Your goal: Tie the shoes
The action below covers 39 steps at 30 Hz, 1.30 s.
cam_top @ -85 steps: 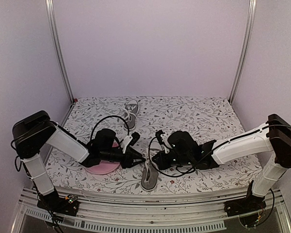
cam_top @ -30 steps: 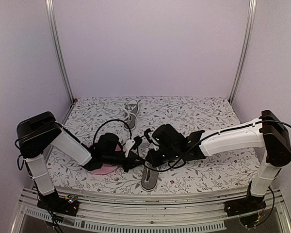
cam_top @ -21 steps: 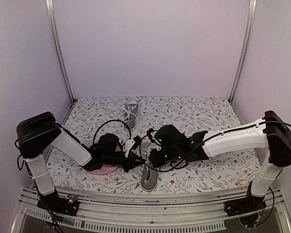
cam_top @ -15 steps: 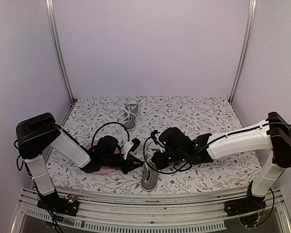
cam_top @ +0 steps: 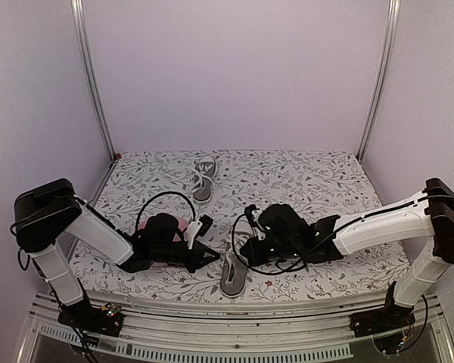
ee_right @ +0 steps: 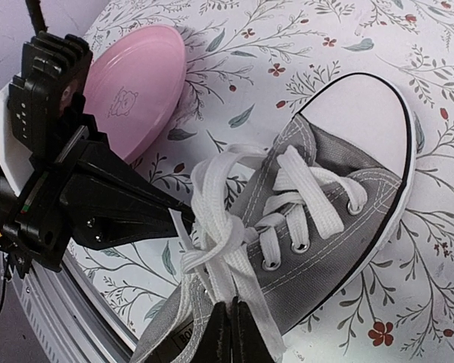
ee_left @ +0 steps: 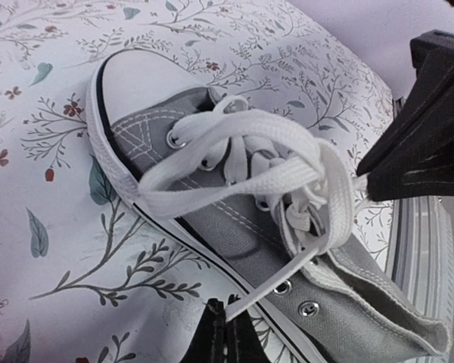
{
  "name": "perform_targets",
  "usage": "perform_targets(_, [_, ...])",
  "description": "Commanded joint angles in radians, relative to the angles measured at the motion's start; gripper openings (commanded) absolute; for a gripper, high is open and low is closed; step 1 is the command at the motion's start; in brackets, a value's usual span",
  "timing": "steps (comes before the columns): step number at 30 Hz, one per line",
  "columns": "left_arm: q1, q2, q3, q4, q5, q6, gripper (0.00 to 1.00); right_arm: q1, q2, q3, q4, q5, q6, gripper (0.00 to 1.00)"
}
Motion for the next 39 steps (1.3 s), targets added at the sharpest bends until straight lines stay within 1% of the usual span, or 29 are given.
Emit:
perform_targets(1, [0.003, -0.041, -0.025, -0.076, -0.064, -0.037, 0.00, 0.003, -0.044, -0.035, -0.003, 0.018, 0.042, 0.02])
perform_targets(10, [0.003, -0.091, -0.060, -0.098, -0.052, -0.103, 0.00, 0.003, -0.072, -0.077, 0.011, 0.036, 0.084, 0.02])
perform_targets(13, [-0.002, -0.086, -0.078, -0.080, -0.002, -0.123, 0.00, 0.003, -0.069, -0.084, 0.023, 0.021, 0.086, 0.02])
perform_targets(19, [-0.011, -0.068, -0.089, -0.043, 0.089, -0.116, 0.00, 0.003, -0.041, -0.088, 0.061, -0.021, 0.070, 0.02])
perform_targets(21, [-0.010, -0.074, -0.089, -0.044, 0.123, -0.108, 0.06, 0.002, -0.038, -0.093, 0.062, -0.022, 0.071, 0.02])
perform_targets(25, [-0.013, -0.134, -0.101, -0.088, 0.133, -0.081, 0.29, 0.000, -0.054, -0.112, 0.071, -0.026, 0.075, 0.02])
perform_targets(29, [-0.012, -0.237, -0.104, -0.191, 0.055, -0.029, 0.43, -0.005, -0.067, -0.131, 0.090, -0.047, 0.068, 0.03])
perform_targets(32, [-0.010, -0.305, -0.098, -0.233, -0.008, 0.026, 0.53, -0.011, -0.071, -0.141, 0.102, -0.059, 0.062, 0.03])
perform_targets(35, [-0.011, -0.328, -0.073, -0.229, -0.042, 0.110, 0.56, -0.014, -0.071, -0.147, 0.112, -0.065, 0.055, 0.03])
perform_targets(39, [-0.010, -0.247, 0.006, -0.216, -0.021, 0.207, 0.54, -0.018, -0.070, -0.152, 0.130, -0.071, 0.052, 0.03])
